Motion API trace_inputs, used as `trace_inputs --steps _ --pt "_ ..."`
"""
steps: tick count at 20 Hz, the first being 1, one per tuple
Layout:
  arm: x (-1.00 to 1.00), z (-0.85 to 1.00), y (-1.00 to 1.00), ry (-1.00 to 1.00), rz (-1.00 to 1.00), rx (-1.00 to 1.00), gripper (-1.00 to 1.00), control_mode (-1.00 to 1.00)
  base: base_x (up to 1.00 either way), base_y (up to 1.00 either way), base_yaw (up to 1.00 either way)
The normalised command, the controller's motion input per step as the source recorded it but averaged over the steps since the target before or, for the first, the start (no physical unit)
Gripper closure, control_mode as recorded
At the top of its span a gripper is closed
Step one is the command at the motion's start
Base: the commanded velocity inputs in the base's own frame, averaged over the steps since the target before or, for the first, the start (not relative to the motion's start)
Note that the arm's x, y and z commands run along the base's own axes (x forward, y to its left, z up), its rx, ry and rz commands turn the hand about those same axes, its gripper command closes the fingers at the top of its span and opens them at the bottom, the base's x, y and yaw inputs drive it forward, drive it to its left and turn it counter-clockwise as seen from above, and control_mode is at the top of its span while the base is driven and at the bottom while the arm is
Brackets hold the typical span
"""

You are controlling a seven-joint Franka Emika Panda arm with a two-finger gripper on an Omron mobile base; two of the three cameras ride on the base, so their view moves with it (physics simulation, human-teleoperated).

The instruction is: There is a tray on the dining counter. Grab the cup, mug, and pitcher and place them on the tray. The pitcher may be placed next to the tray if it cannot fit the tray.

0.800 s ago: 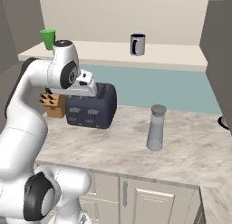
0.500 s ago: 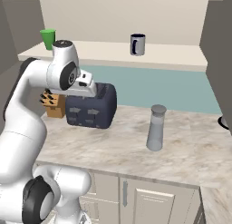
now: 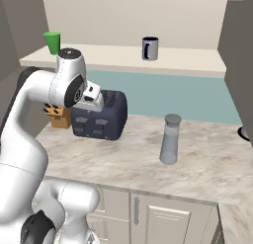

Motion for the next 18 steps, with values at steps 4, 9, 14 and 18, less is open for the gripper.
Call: trace_inputs --steps 4,9,14,18 --pt "-0.21 0.2 0.0 -0.01 -0.02 0.12 -1.0 -1.0 0.0 0.0 0.0" --pt "-0.05 0.32 0.0 0.0 -0.03 0.09 -1.0 -1.0 0.0 0.0 0.0" --pt "0.0 0.29 0.0 0.0 -0.03 0.08 -1.0 -1.0 0.0 0.0 0.0" --pt "0.0 0.24 0.0 0.0 -0.04 0.13 -1.0 -1.0 0.0 0.0 0.0"
